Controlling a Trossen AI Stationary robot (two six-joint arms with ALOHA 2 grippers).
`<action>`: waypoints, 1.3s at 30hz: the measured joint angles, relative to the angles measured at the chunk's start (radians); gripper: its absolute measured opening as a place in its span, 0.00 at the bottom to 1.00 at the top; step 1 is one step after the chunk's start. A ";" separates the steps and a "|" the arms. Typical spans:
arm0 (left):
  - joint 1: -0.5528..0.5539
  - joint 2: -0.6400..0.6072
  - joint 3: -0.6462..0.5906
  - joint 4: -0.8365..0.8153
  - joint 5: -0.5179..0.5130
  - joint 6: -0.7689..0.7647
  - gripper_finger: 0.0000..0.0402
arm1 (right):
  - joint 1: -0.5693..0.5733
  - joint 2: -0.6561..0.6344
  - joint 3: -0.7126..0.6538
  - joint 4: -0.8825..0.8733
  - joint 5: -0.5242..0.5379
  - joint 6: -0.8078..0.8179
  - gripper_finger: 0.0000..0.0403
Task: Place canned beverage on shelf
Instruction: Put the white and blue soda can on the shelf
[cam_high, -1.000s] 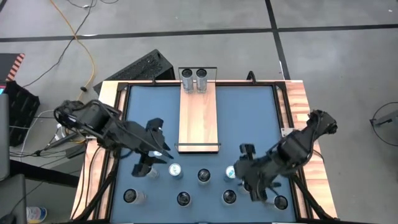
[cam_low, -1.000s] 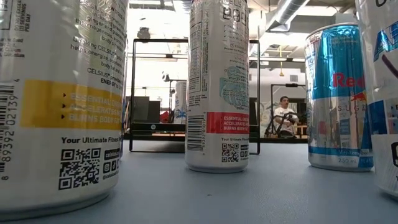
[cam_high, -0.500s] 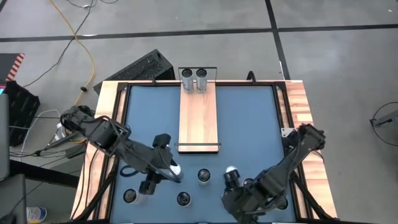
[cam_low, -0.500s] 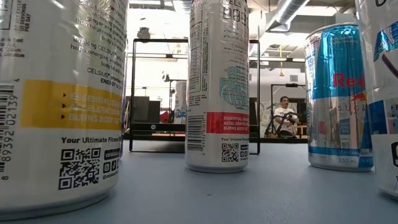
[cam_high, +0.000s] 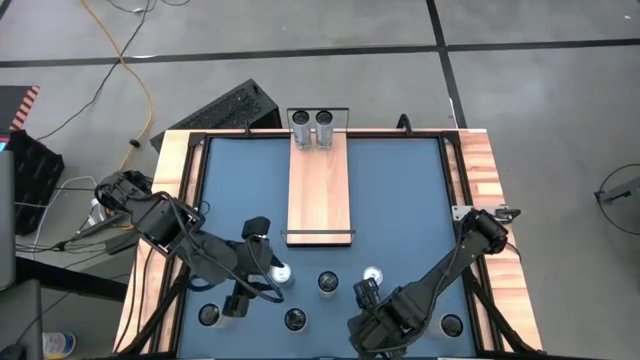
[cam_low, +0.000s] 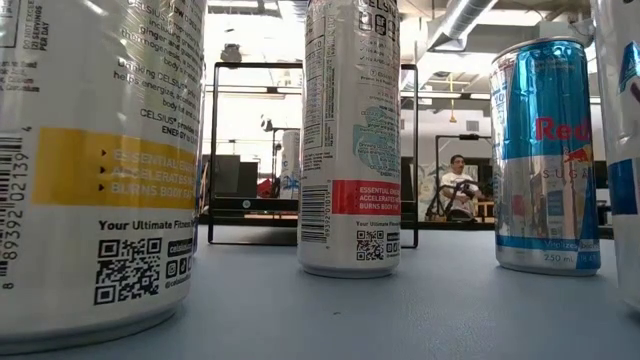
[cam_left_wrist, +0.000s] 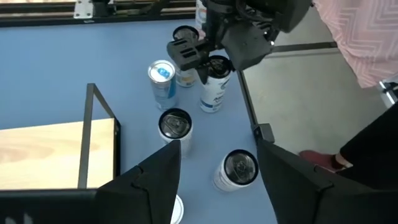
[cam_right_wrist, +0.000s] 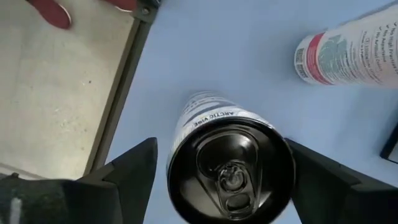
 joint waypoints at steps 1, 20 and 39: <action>0.000 0.000 0.000 0.000 -0.010 -0.003 0.49 | -0.001 0.000 0.000 0.001 0.000 0.004 0.78; 0.000 0.000 0.000 0.000 -0.075 -0.005 0.49 | -0.009 -0.008 0.001 -0.024 0.032 0.084 0.55; 0.000 0.001 0.000 0.000 -0.118 0.013 0.49 | -0.143 -0.160 0.257 -0.232 0.109 0.107 0.55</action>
